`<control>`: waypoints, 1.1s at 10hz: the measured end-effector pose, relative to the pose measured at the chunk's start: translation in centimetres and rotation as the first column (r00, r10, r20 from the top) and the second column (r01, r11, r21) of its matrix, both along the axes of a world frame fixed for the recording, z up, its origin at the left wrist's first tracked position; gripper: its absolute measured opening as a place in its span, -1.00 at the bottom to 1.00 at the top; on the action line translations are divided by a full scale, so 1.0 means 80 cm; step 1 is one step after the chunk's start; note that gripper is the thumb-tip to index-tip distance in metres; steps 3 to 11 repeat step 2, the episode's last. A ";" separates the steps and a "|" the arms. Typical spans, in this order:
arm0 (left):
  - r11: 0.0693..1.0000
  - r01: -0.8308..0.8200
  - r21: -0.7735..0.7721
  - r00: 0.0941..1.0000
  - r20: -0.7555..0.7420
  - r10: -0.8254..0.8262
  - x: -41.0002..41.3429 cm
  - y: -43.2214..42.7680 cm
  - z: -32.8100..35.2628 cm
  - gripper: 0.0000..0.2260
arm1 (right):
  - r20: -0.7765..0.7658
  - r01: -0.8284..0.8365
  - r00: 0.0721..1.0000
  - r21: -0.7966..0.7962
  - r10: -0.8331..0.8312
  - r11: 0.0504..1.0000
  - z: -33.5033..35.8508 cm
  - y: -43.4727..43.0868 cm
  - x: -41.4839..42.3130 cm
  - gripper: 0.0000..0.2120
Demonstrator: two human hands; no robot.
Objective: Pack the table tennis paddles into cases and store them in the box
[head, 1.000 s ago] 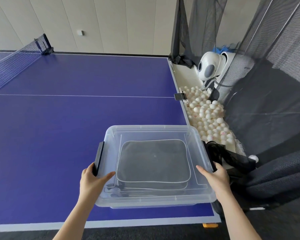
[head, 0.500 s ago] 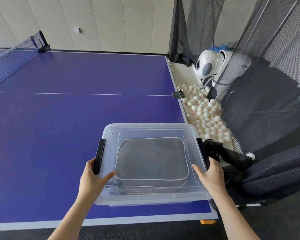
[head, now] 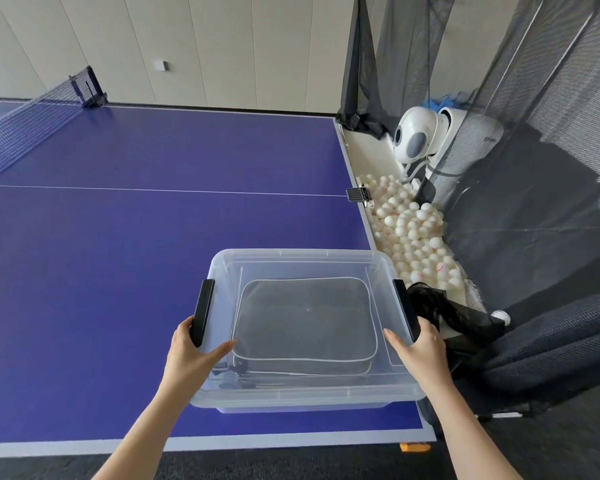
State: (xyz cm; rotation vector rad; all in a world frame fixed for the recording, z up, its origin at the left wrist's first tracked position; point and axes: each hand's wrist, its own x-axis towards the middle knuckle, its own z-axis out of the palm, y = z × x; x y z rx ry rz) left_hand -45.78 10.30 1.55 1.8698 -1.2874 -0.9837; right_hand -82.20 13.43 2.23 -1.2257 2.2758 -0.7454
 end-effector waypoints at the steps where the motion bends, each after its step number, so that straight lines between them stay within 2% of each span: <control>1: 0.999 0.042 0.001 0.996 0.079 -0.042 -0.001 0.000 0.004 -0.22 | 0.006 -0.019 1.000 0.013 0.019 1.000 -0.002 -0.002 -0.003 -0.25; 2: 0.998 0.039 -0.046 0.986 0.162 -0.031 -0.003 0.000 0.015 -0.04 | -0.067 -0.024 0.998 -0.030 0.022 0.999 0.004 -0.006 0.001 -0.22; 11: 0.998 0.039 -0.046 0.986 0.162 -0.031 -0.003 0.000 0.015 -0.04 | -0.067 -0.024 0.998 -0.030 0.022 0.999 0.004 -0.006 0.001 -0.22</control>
